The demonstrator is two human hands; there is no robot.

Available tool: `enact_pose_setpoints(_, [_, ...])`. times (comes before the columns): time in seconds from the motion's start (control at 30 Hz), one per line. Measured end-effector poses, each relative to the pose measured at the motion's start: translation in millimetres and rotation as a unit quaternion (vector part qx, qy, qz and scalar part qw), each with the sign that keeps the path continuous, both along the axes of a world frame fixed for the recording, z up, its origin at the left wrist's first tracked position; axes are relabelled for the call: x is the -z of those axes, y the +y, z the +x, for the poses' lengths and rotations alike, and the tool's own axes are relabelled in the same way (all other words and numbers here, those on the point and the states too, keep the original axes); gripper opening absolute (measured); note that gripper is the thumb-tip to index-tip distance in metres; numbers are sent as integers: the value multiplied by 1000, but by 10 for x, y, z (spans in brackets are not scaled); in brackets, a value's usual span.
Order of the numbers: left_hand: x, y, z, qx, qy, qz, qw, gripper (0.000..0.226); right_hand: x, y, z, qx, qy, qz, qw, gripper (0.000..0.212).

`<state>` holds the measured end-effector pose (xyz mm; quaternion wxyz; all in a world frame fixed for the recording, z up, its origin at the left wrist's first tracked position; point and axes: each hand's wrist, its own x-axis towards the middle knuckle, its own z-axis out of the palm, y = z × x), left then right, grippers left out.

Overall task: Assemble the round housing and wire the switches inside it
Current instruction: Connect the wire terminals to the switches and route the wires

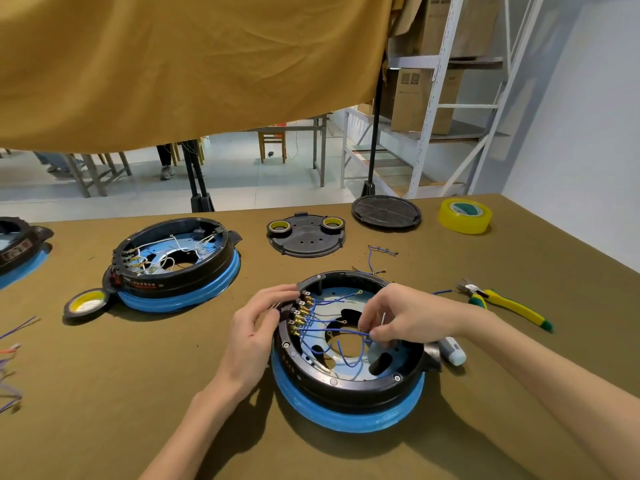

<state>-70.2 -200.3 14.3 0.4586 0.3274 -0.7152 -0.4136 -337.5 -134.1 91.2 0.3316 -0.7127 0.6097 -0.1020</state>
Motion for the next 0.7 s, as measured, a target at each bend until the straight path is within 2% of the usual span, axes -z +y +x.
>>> enact_pose_setpoints(0.17, [99, -21, -32, -13, 37, 49, 998, 42, -44, -52, -30, 33, -46, 38, 998, 18])
enact_pose_setpoints(0.23, [125, -19, -58, -22, 40, 56, 997, 45, -71, -65, 41, 44, -23, 23, 999, 19])
enact_pose_setpoints(0.37, [171, -30, -76, -32, 37, 69, 996, 53, -57, -138, 441, 96, 46, -93, 990, 21])
enact_pose_setpoints(0.47, [222, -18, -57, -10, 29, 86, 996, 56, -12, -147, 718, 158, 182, -217, 946, 31])
enact_pose_setpoints(0.5, [232, -8, -54, 4, 33, 93, 995, 54, 7, -142, 774, 159, 204, -266, 928, 33])
enact_pose_setpoints(0.57, [247, 10, -51, 16, 37, 96, 995, 44, 40, -123, 855, 126, 184, -329, 918, 27])
enact_pose_setpoints(0.63, [245, 6, -53, 9, 32, 90, 995, 37, 85, -119, 914, 78, 157, -312, 934, 15])
enact_pose_setpoints(0.7, [226, 4, -45, 7, 23, 91, 996, 36, 157, -146, 950, 47, 172, -267, 947, 18])
